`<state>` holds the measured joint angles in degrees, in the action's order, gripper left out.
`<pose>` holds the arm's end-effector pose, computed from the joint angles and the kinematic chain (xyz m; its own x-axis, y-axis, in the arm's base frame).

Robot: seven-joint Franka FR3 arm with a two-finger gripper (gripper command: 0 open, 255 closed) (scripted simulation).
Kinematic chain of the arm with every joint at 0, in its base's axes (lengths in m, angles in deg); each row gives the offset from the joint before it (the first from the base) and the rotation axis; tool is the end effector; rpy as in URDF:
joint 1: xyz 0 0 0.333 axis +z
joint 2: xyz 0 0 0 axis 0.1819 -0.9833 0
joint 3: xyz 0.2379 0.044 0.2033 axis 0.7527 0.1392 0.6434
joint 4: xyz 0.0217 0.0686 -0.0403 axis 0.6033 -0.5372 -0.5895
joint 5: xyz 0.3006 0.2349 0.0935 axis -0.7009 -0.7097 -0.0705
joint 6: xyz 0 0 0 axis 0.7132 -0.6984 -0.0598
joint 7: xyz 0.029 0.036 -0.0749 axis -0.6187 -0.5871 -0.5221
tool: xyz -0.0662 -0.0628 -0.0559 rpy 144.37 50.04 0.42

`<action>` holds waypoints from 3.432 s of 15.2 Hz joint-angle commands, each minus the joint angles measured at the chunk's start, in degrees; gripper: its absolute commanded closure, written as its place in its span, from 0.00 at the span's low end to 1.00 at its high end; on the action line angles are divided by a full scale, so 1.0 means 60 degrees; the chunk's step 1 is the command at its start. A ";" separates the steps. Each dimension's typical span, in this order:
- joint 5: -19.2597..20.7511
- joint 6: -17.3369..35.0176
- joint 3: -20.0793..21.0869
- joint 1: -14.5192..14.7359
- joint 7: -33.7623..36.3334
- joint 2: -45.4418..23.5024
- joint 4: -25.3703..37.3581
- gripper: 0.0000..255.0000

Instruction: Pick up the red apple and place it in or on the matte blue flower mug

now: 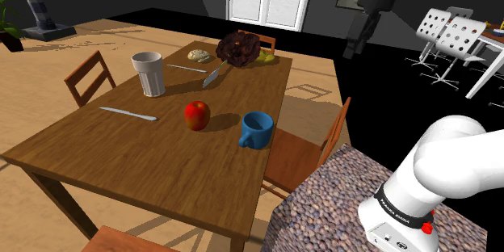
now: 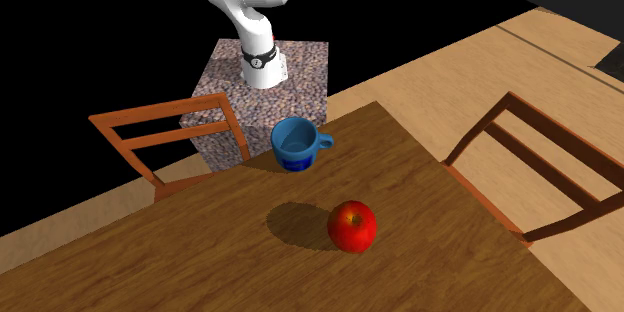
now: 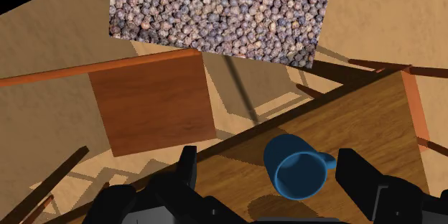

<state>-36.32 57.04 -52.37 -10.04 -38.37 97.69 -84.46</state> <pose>0.2841 -0.0049 0.6186 0.9908 0.1344 0.0127 0.1350 -0.9871 -0.0863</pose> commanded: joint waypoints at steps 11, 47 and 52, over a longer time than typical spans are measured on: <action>-0.0721 0.2312 0.1350 0.0350 0.1349 -0.2558 0.0404 0.00; 0.1380 0.5297 0.3092 0.1718 0.5242 -1.2232 0.7137 0.00; 0.1380 0.5297 0.3092 0.1718 0.5242 -1.2233 0.7138 0.00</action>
<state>-28.04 88.82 -33.82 0.26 -6.91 24.29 -41.62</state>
